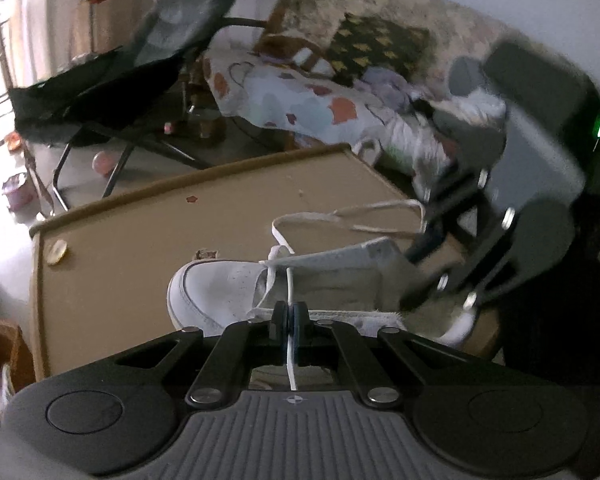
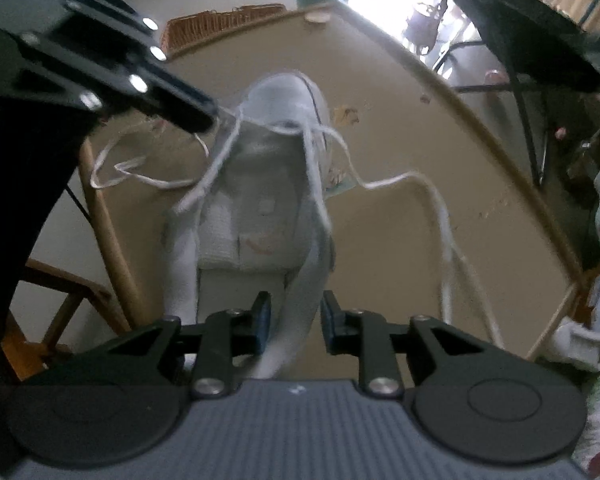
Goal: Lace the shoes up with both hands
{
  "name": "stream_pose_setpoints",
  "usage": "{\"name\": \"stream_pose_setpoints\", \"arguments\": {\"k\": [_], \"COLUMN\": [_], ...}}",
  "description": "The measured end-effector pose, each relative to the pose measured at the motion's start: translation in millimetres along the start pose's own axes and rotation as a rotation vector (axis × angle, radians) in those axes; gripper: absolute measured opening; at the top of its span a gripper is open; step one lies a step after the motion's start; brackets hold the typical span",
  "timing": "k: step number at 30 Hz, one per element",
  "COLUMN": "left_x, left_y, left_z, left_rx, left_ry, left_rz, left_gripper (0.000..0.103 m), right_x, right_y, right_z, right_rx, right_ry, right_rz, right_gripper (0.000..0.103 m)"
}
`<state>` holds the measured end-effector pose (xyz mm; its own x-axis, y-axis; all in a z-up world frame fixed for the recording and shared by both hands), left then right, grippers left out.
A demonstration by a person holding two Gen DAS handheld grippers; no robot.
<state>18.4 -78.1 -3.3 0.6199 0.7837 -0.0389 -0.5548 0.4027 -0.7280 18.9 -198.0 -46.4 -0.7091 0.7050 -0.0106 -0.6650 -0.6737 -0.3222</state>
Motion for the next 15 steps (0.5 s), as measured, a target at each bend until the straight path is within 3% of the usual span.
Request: {"name": "stream_pose_setpoints", "arguments": {"k": [5, 9, 11, 13, 15], "left_x": [4, 4, 4, 6, 7], "left_y": [-4, -6, -7, -8, -9], "left_z": [-6, -13, -16, -18, -22], "left_rx": [0.019, 0.03, 0.038, 0.045, 0.055], "left_ry": [0.005, 0.009, 0.01, 0.01, 0.013], "left_rz": [-0.015, -0.011, -0.015, -0.017, -0.021], "left_gripper": [0.003, 0.003, 0.003, 0.003, 0.003], "right_x": [-1, 8, 9, 3, -4], "right_y": [-37, -52, -56, -57, -56], "right_z": [24, 1, -11, -19, -22], "right_rx": [-0.08, -0.04, -0.028, -0.018, -0.021], "right_ry": [0.02, 0.043, 0.047, 0.04, 0.009], "right_rz": [0.028, 0.08, 0.072, 0.013, -0.068], "right_gripper": [0.026, 0.025, 0.02, 0.006, 0.006]}}
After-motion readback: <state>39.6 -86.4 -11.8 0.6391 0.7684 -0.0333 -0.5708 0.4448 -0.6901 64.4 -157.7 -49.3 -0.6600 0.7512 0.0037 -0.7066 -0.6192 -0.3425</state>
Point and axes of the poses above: each gripper's, at about its wrist camera, not at the fingertips, and z roughly against the way its jaws point, x to its left, y to its underside, the point moved 10 cm from there along -z, roughly the way its jaws point, and after that the axes turned 6 degrees about -z, right-handed, at the moved point
